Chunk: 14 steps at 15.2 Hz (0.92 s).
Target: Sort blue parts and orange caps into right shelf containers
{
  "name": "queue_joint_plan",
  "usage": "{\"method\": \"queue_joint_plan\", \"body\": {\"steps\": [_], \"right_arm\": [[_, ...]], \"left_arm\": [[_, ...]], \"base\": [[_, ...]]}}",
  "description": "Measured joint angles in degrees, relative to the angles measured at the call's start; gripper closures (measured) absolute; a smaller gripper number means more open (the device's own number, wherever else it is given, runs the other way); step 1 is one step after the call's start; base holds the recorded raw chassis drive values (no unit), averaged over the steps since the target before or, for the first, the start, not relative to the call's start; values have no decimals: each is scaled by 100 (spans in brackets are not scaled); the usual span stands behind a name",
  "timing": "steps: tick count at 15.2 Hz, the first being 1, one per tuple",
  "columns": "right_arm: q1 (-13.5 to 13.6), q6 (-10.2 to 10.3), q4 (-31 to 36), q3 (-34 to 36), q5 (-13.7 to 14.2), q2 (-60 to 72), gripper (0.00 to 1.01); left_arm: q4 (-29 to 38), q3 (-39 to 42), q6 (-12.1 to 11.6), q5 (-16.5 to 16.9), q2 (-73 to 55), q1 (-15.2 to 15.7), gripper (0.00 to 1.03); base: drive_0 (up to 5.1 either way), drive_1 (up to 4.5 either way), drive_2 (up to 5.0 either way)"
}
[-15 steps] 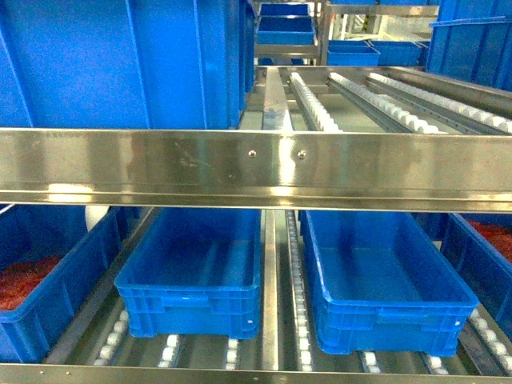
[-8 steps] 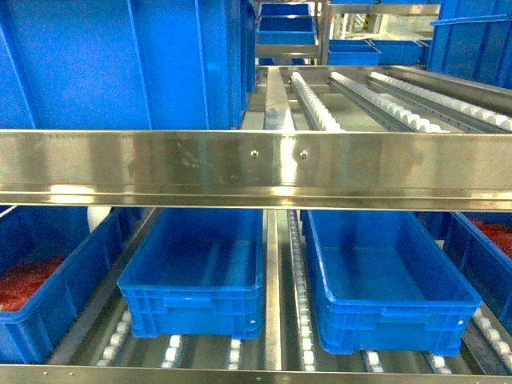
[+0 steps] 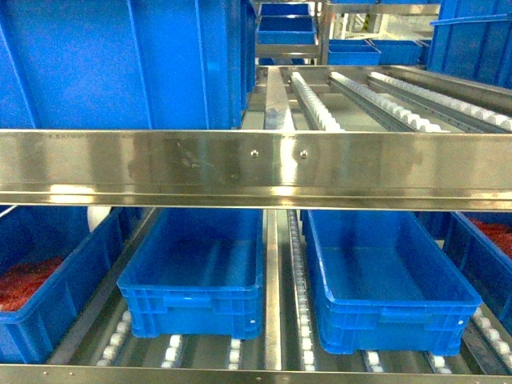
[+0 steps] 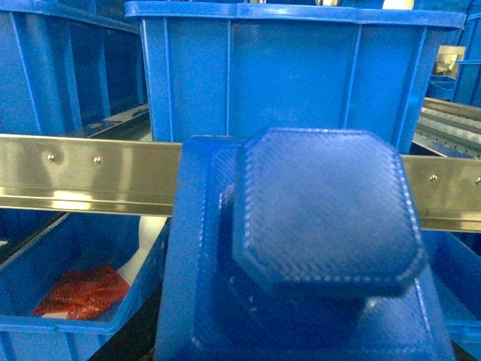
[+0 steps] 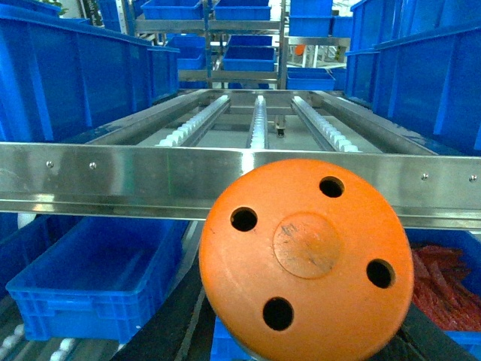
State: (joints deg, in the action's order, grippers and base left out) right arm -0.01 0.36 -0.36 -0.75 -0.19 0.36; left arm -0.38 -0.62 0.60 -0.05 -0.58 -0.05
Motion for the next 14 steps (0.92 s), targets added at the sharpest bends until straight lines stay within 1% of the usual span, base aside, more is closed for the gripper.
{"method": "queue_joint_plan", "body": {"steps": [14], "right_arm": [[0, 0, 17, 0, 0, 0, 59]], "left_arm": [[26, 0, 0, 0, 0, 0, 60]], "base": [[0, 0, 0]]}}
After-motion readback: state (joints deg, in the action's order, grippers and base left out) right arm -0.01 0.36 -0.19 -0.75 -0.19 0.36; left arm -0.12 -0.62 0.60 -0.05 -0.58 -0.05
